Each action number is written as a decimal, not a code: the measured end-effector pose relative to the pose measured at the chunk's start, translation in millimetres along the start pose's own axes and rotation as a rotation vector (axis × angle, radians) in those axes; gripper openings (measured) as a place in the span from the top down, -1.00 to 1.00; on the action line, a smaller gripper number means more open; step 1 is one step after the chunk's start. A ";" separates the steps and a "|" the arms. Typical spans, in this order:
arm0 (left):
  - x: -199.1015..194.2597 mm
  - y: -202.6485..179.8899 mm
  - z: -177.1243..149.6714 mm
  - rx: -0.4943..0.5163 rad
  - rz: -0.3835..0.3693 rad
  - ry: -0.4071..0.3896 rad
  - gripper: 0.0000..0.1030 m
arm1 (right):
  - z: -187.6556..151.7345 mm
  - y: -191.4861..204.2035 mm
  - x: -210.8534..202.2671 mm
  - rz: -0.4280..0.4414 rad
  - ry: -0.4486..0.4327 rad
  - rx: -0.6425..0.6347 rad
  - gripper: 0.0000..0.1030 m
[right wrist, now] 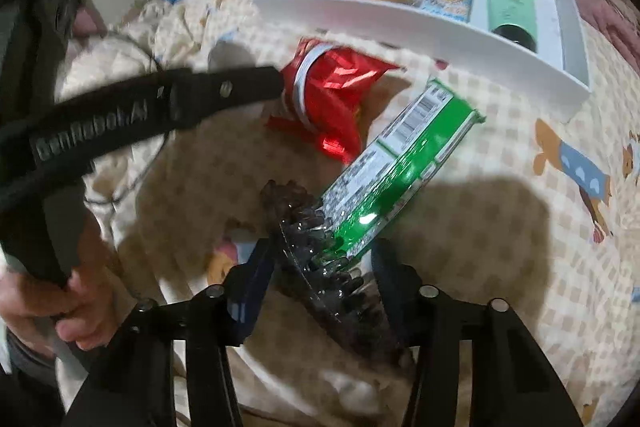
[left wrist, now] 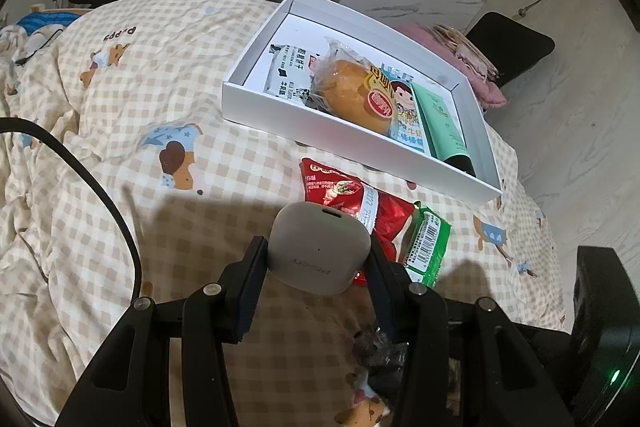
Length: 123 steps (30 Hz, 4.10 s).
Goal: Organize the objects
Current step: 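Lift the comb off the bedspread with the right tool, then carry the white case and comb over the white tray with both tools, then lower the comb and white case into the tray and open both tools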
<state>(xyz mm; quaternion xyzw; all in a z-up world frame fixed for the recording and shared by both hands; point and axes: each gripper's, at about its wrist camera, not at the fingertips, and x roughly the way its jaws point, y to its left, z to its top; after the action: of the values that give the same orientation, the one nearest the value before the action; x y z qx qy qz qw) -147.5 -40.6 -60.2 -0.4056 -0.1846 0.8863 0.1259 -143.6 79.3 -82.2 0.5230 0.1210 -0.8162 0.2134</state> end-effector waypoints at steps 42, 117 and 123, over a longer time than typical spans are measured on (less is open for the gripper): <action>-1.2 -1.9 0.1 0.013 -0.010 -0.002 0.00 | -2.4 -70.1 -56.6 0.388 -0.409 0.389 0.63; -48.8 -8.2 18.9 0.026 -0.160 -0.195 0.00 | 76.0 -118.1 -94.9 0.137 -0.634 0.519 0.64; -46.4 -15.7 53.5 0.055 -0.068 -0.214 0.00 | 82.4 -119.1 -68.2 0.063 -0.606 0.481 0.64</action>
<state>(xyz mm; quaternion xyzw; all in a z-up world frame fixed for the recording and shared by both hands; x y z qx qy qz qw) -157.7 -55.8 10.0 -0.2986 -0.1862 0.9245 0.1463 -241.7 164.6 11.4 0.2969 -0.1587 -0.9318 0.1358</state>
